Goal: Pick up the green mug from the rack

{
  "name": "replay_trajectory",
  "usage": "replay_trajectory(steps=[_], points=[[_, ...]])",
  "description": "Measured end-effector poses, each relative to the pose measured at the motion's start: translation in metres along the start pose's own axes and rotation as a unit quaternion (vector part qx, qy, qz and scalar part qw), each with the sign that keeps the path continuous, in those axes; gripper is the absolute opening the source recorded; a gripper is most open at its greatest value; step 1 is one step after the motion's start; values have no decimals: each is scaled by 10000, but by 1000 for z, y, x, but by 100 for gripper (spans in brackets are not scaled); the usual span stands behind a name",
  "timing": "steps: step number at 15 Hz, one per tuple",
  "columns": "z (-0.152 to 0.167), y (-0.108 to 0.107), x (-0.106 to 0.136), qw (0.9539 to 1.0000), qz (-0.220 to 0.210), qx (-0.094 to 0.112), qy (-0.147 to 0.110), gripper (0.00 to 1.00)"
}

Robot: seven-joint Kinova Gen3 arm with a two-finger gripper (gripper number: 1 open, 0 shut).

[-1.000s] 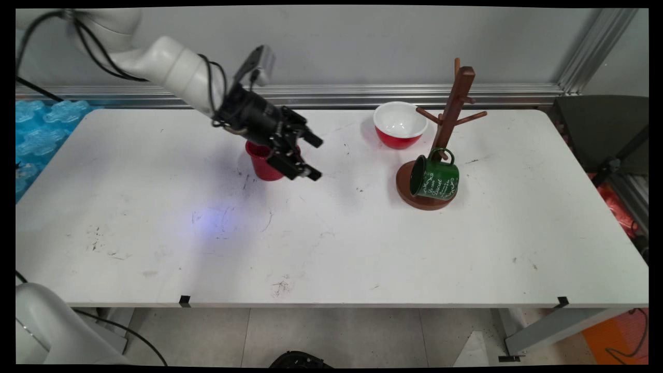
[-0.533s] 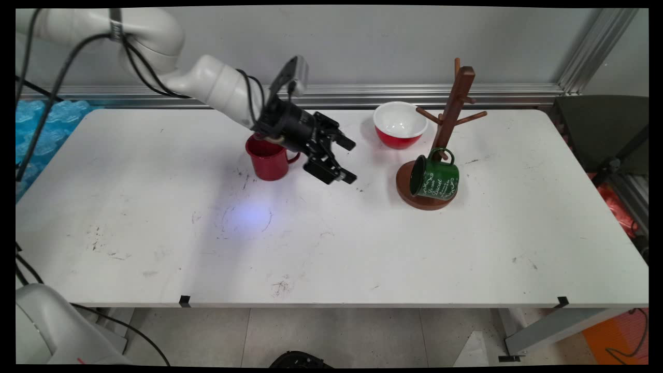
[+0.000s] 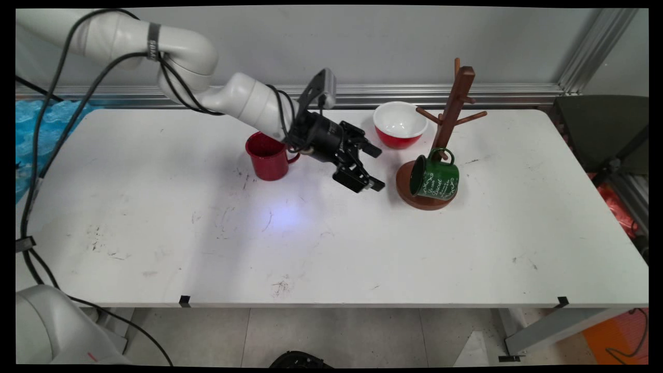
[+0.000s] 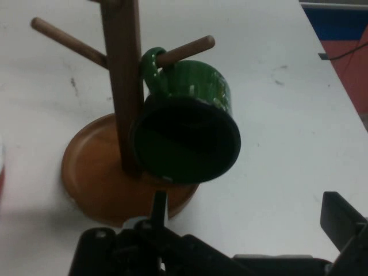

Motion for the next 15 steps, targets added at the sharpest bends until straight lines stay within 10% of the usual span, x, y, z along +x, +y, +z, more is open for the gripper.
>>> replay_trajectory(steps=[15], points=[[65,11,2,9983,-539,-46,198,100]])
